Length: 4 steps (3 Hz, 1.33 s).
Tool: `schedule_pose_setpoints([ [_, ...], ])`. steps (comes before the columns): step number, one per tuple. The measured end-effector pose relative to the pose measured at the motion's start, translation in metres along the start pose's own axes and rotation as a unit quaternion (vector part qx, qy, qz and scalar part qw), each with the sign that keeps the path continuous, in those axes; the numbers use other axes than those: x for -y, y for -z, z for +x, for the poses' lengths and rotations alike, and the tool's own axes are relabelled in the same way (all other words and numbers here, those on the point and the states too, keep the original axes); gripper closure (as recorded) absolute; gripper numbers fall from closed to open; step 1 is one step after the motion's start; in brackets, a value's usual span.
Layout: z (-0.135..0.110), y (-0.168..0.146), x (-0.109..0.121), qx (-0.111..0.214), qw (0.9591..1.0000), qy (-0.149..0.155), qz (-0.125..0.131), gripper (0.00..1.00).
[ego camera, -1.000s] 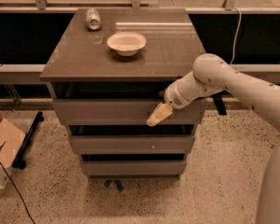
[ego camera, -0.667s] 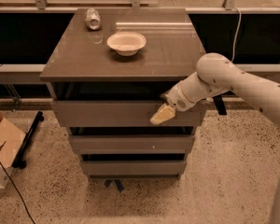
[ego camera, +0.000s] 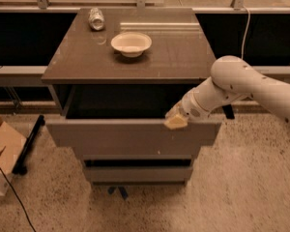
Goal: Open top drawer
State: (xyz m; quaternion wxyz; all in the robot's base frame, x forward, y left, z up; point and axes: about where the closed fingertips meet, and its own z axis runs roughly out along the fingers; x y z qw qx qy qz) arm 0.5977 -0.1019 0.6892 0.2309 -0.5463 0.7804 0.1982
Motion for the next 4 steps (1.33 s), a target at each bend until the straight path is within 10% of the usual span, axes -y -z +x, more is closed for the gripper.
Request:
schedule_pose_setpoints([
  [1,-0.0001,0.0,0.0003,0.0,1.0,0.0,0.0,1.0],
  [4,-0.0003,-0.0022,-0.0006,-0.001,1.0,0.001,-0.002,0.3],
])
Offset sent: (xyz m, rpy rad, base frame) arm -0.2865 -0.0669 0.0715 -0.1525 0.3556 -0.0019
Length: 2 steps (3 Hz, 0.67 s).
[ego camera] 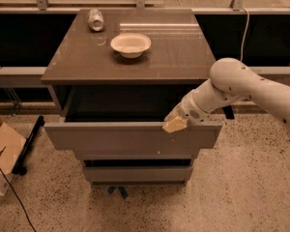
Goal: Open top drawer
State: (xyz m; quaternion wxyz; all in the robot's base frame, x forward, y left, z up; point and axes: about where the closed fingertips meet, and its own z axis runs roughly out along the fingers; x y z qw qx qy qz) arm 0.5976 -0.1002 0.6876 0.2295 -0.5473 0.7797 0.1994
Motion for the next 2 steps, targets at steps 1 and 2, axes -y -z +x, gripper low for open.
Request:
schedule_pose_setpoints([
  [1,-0.004,-0.0031,-0.0001,-0.01,0.9999,0.013,-0.004,0.06],
  [2,0.0026,-0.0121,-0.0035,-0.024,0.9996,0.012,-0.009,0.0],
])
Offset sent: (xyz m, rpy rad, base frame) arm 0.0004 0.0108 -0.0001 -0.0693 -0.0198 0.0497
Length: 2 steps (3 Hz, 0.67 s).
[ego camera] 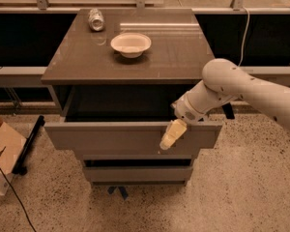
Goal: Open top drawer
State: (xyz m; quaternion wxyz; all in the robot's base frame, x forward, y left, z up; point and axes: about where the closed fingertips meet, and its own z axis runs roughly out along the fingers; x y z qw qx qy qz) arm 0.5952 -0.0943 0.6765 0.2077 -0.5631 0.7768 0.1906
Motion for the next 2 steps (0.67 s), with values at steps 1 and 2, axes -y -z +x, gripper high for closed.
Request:
schedule_pose_setpoints([
  [1,0.008,-0.006,-0.001,-0.004,0.9999,-0.009,-0.007,0.0],
  [2,0.029,-0.014,-0.016,-0.011,0.9991,-0.03,-0.027,0.18],
])
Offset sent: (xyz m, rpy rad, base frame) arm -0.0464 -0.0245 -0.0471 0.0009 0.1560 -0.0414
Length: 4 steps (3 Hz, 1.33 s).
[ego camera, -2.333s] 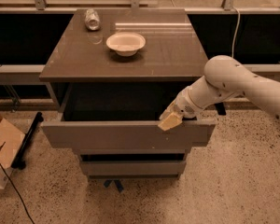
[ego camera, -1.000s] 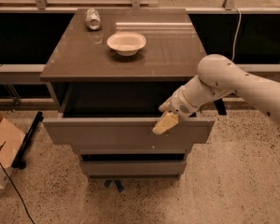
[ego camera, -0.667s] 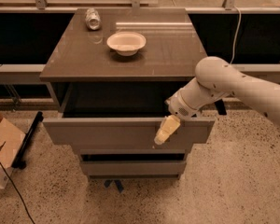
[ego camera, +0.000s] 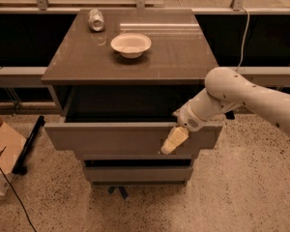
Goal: Open top drawer
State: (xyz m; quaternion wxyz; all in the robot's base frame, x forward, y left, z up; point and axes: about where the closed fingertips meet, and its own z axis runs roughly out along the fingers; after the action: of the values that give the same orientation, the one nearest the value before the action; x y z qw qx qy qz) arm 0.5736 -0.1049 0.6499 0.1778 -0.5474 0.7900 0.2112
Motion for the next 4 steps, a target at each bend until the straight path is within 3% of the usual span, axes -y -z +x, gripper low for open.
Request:
schedule_pose_setpoints([
  [2,0.005,-0.001,-0.007,-0.006,1.0,-0.003,-0.007,0.65],
  [3,0.019,-0.003,-0.03,-0.014,0.9996,-0.018,-0.016,0.65],
  [4,0.019,-0.003,-0.03,-0.014,0.9996,-0.018,-0.016,0.42],
])
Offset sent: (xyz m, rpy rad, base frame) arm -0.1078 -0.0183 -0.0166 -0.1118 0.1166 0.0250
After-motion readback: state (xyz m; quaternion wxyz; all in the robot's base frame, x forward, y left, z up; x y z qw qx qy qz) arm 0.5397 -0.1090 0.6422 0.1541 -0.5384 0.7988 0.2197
